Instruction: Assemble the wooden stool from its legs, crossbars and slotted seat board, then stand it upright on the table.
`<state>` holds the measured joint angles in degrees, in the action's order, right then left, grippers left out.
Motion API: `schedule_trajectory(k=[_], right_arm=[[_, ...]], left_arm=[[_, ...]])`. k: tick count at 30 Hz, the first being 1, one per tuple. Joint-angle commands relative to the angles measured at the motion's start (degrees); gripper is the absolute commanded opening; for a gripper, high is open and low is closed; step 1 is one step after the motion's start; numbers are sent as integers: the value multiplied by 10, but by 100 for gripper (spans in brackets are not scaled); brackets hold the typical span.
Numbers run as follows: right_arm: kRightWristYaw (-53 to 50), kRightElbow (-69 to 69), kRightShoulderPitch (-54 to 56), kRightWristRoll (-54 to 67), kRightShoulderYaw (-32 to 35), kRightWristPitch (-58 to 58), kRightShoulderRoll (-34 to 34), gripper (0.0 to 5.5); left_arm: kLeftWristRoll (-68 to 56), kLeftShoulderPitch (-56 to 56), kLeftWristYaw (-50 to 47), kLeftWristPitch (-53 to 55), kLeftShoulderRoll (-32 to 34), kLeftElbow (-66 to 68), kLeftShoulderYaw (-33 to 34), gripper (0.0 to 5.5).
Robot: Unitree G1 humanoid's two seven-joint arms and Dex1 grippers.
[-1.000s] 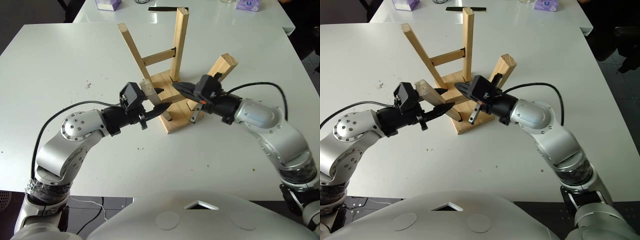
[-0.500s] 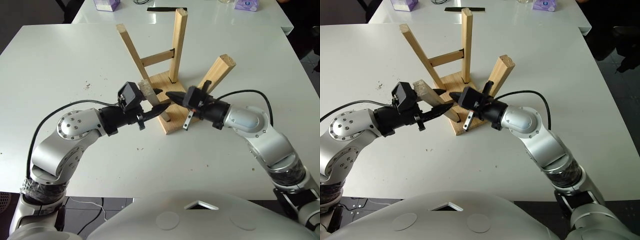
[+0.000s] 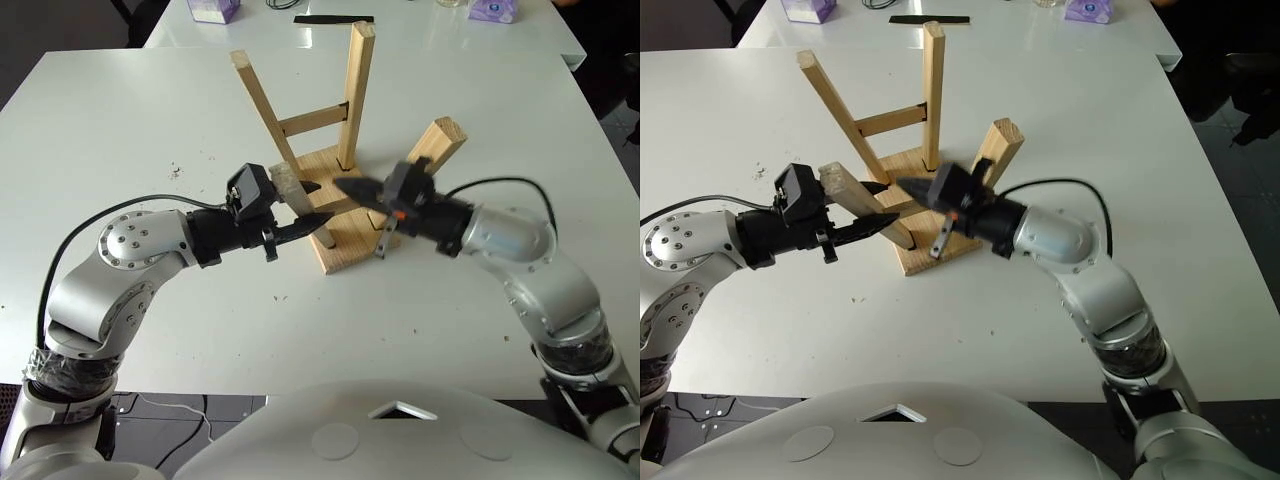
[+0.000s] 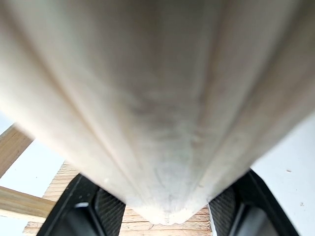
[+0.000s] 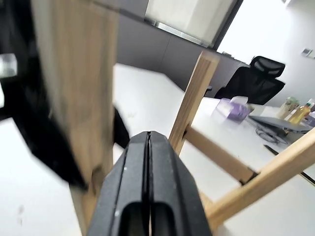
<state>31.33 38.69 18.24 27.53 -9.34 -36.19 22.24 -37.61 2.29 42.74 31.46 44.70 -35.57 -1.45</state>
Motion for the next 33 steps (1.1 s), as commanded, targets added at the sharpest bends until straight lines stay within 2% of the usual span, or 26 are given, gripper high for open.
schedule_trajectory(k=[1,3,5,7,11,13,17,26,31,33], right_arm=[[-64,-105,131,189,235,-69,13,0],[-69,-188,146,121,248,-49,59,0],[-75,-259,132,34,224,-9,103,0],[-65,-272,96,-13,192,6,132,0],[-18,-187,10,8,160,-34,149,0],[-2,-150,-21,28,171,-46,153,0],[6,-192,-13,10,191,-53,184,0],[-51,-108,-37,-1,108,-64,98,0],[-117,-166,13,-43,141,-59,78,0],[-111,-152,7,-33,141,-73,78,0]], left_arm=[[37,-37,46,11,37,57,-26,205],[46,-51,68,-22,42,74,-18,205],[46,-48,83,-40,45,92,-7,205],[48,-35,92,-48,49,110,-2,205],[53,-30,95,-49,52,120,-2,205],[52,-41,87,-46,49,113,-1,205],[52,-87,44,-38,38,92,17,205],[40,-96,-1,-30,21,68,12,205],[36,-105,-11,-26,22,64,10,205],[36,-109,-14,-26,22,62,12,205]])
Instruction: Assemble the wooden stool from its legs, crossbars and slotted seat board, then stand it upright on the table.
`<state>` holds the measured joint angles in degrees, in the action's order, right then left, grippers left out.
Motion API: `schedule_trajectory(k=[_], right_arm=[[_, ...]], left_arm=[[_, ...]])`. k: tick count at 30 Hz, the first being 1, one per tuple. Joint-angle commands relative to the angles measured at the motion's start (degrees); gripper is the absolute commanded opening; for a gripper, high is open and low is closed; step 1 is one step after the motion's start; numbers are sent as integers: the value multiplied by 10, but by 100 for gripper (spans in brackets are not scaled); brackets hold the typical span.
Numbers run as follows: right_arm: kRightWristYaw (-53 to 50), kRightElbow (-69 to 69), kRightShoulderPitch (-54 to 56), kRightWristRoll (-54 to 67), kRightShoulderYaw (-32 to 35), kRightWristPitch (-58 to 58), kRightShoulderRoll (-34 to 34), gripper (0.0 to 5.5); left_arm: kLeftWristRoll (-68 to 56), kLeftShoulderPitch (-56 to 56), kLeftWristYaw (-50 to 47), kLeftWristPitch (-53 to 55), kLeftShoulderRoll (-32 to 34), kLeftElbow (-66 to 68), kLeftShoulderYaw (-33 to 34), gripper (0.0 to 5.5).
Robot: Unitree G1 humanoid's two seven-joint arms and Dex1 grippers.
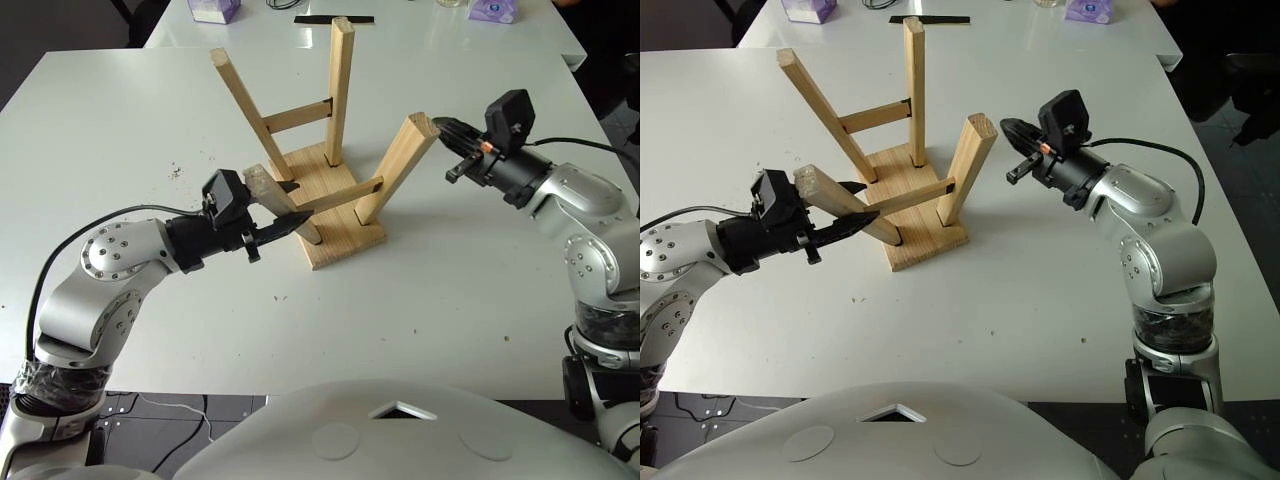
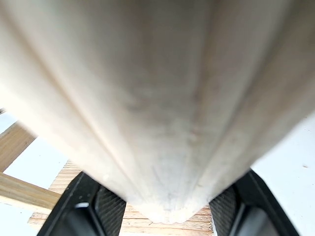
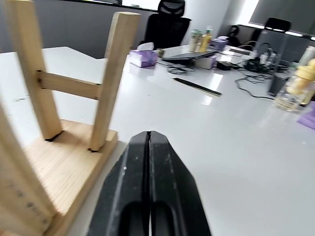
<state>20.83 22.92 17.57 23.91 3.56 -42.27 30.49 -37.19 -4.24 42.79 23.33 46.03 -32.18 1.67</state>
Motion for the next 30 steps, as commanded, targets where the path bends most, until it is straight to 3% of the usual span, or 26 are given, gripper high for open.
schedule_trajectory(k=[1,3,5,7,9,13,18,22,26,30], right_arm=[[20,39,-4,31,-3,-34,2,0],[97,150,-55,139,-38,-79,21,0],[86,229,-80,372,-26,-120,14,0],[123,239,-75,438,-12,-130,22,0],[163,232,-66,417,-12,-131,39,0],[125,215,-61,390,-16,-130,31,0],[98,107,-50,259,4,-82,44,0],[105,43,-70,219,41,-32,48,0],[101,27,-95,173,21,23,22,0],[79,40,-123,144,-6,59,-26,0]], left_arm=[[31,-47,-17,55,8,26,-18,205],[30,-53,-22,56,6,20,-18,205],[29,-52,-22,57,6,17,-24,205],[26,-54,-16,57,9,10,-29,205],[27,-50,-5,54,12,13,-36,205],[29,-31,34,37,17,29,-45,205],[11,6,66,-8,-4,65,-10,205],[1,54,130,-6,12,106,-11,280],[45,117,199,-27,29,176,-38,343],[73,165,254,-34,46,214,-51,343]])
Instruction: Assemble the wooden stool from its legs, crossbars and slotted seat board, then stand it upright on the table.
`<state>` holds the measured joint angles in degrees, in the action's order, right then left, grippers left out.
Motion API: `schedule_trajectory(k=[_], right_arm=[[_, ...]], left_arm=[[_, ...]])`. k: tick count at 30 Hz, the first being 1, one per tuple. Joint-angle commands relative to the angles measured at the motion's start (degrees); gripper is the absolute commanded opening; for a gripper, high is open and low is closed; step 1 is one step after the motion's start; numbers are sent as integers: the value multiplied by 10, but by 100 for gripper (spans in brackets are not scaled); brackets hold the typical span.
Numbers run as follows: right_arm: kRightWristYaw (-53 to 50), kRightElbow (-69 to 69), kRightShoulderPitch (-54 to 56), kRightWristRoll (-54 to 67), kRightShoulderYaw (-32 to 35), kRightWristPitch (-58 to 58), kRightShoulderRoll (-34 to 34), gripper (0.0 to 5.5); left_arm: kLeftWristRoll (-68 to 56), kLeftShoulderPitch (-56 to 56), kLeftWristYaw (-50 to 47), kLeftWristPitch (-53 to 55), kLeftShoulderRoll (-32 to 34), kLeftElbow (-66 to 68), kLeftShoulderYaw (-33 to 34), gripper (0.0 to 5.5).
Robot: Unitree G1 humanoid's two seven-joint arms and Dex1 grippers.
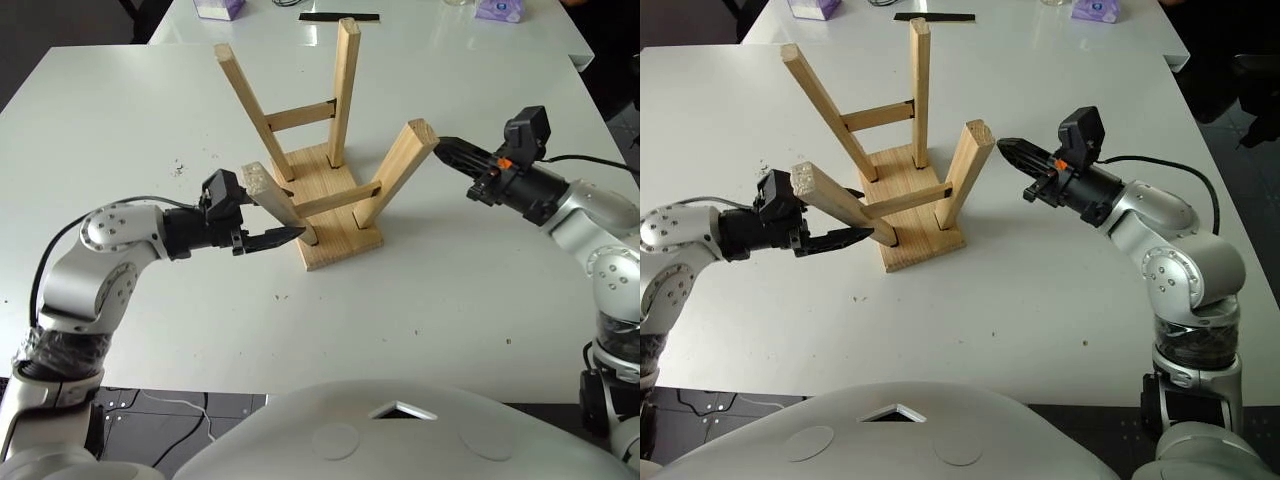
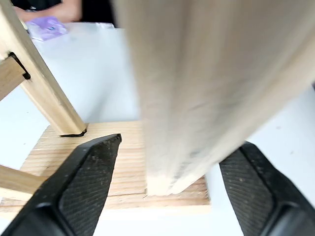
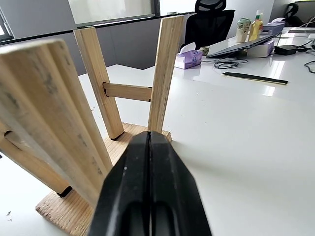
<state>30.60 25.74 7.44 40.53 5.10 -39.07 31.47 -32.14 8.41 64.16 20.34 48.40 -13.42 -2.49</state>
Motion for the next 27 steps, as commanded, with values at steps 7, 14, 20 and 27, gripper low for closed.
schedule_trajectory(k=[7,14,20,27], right_arm=[[-104,47,-95,-87,-56,58,-106,0],[-128,7,-82,-135,-51,76,-122,0],[-114,-21,-65,-151,-52,88,-123,0],[-169,-34,-36,-198,-35,90,-142,0]], left_arm=[[47,92,76,15,34,56,-14,343],[31,-1,8,37,30,2,76,343],[30,-77,-46,36,11,-26,138,343],[115,-185,-273,62,-83,-18,205,343]])
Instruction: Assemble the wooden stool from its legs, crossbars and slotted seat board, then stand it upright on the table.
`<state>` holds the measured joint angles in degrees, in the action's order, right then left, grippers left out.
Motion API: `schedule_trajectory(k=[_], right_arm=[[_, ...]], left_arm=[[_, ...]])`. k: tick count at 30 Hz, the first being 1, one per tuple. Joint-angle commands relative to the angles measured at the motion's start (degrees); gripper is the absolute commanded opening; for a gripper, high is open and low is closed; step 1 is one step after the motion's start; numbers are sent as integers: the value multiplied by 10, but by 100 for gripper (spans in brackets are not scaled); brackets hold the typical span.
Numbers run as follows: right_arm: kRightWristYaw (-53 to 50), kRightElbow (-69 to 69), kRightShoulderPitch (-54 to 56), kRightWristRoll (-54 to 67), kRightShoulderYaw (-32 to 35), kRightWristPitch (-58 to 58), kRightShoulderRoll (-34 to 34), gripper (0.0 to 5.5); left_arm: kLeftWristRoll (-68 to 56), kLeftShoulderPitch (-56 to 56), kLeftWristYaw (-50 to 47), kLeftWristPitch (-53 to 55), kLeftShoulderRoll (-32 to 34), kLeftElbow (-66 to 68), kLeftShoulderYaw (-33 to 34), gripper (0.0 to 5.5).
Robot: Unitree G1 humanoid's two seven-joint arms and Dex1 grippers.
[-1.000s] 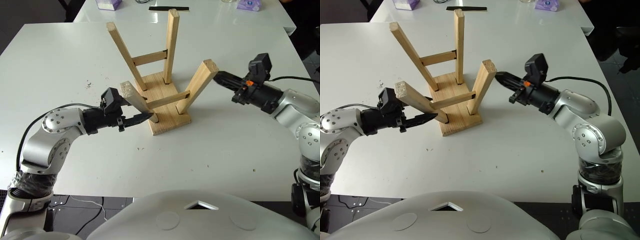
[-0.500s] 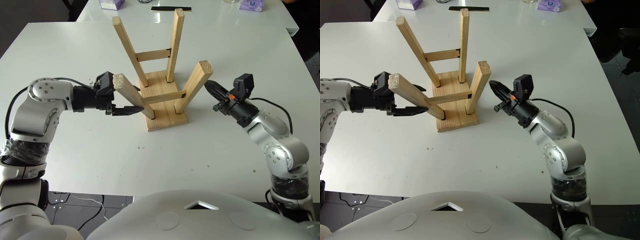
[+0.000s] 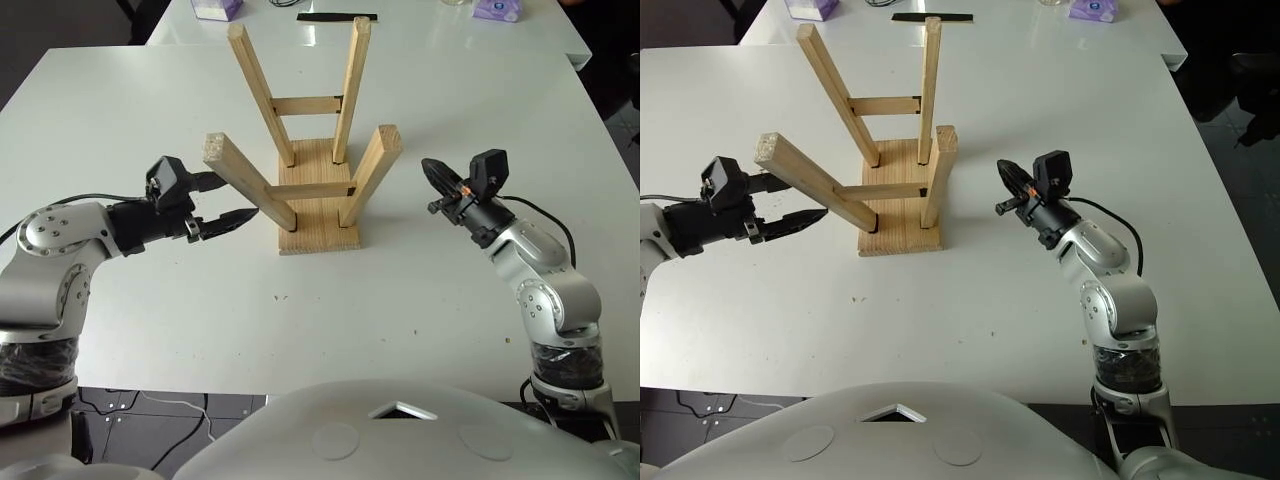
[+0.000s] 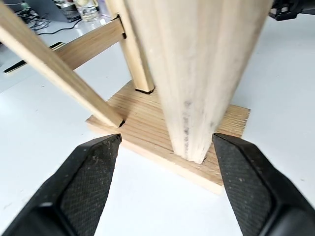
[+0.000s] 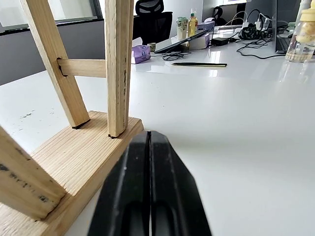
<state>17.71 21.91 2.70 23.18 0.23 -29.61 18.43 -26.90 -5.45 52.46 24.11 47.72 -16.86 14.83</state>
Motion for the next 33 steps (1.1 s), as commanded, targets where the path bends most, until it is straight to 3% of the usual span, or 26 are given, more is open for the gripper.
schedule_trajectory(k=[1,3,6,9,15,22,24,27,29,33], right_arm=[[-58,20,2,-38,11,-12,-15,0],[-84,56,-21,-82,-16,-16,-8,0],[-122,121,-39,-173,-91,-23,6,0],[-160,159,-32,-202,-123,-66,-25,0],[-210,220,-17,-252,-205,-134,-90,0],[-248,232,-12,-300,-241,-165,-140,0],[-265,237,-23,-326,-223,-163,-137,0],[-310,249,-47,-385,-161,-182,-133,0],[-314,266,-62,-399,-151,-192,-142,0],[-259,271,-44,-360,-238,-190,-170,0]], left_arm=[[62,-61,-220,33,-129,-6,46,343],[47,-95,-317,39,-232,-86,46,325],[28,-126,-472,48,-404,-212,-20,285],[119,-139,-558,27,-469,-269,-92,240],[223,-169,-625,61,-486,-362,-181,151],[236,-100,-606,100,-471,-363,-199,38],[246,-92,-613,101,-469,-353,-170,6],[274,-82,-649,105,-461,-339,-76,1],[284,-76,-646,112,-449,-342,-51,1],[251,-71,-595,134,-449,-356,-115,1]])
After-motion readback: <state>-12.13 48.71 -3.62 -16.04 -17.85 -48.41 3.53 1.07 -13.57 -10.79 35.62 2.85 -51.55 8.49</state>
